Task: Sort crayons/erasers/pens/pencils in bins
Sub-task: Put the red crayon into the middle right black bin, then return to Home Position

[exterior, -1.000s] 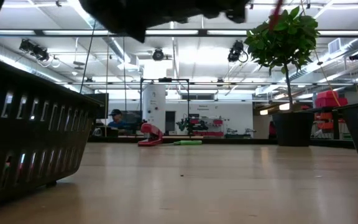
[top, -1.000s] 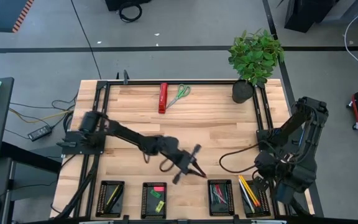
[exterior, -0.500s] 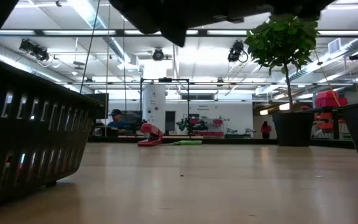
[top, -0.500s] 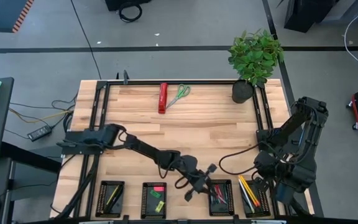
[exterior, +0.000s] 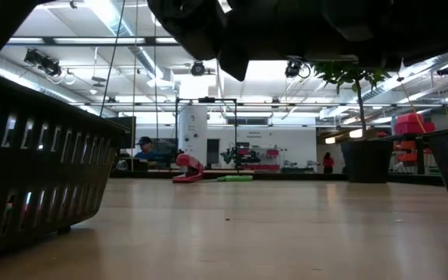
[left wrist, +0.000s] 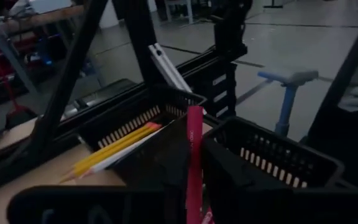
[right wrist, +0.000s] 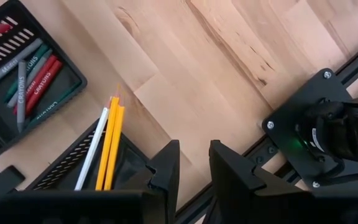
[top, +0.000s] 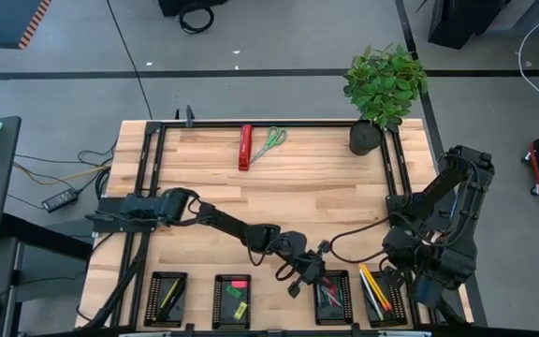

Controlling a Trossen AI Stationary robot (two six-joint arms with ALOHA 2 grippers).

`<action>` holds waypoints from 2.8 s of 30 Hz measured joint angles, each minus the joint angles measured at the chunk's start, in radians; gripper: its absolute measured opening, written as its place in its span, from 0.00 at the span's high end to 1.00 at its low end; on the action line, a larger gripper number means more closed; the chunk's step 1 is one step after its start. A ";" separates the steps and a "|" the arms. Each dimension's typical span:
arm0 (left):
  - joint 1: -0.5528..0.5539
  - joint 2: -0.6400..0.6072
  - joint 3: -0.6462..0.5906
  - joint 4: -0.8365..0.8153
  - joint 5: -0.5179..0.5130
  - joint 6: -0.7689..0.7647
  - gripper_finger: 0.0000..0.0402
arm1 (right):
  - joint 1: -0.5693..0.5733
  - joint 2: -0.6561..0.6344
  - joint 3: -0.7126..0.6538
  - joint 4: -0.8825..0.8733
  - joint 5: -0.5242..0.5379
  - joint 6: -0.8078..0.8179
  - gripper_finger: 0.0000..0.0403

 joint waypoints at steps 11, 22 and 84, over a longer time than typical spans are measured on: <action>0.007 0.000 0.000 -0.025 0.000 -0.027 0.73 | 0.000 0.000 0.000 0.000 0.012 0.000 0.77; 0.029 -0.162 -0.002 -0.365 -0.126 -0.075 0.75 | 0.000 0.000 -0.042 0.000 0.216 -0.034 0.77; 0.215 -1.714 -1.586 0.018 -0.439 -0.297 0.97 | -0.473 -1.215 -1.081 1.515 0.579 -1.919 0.98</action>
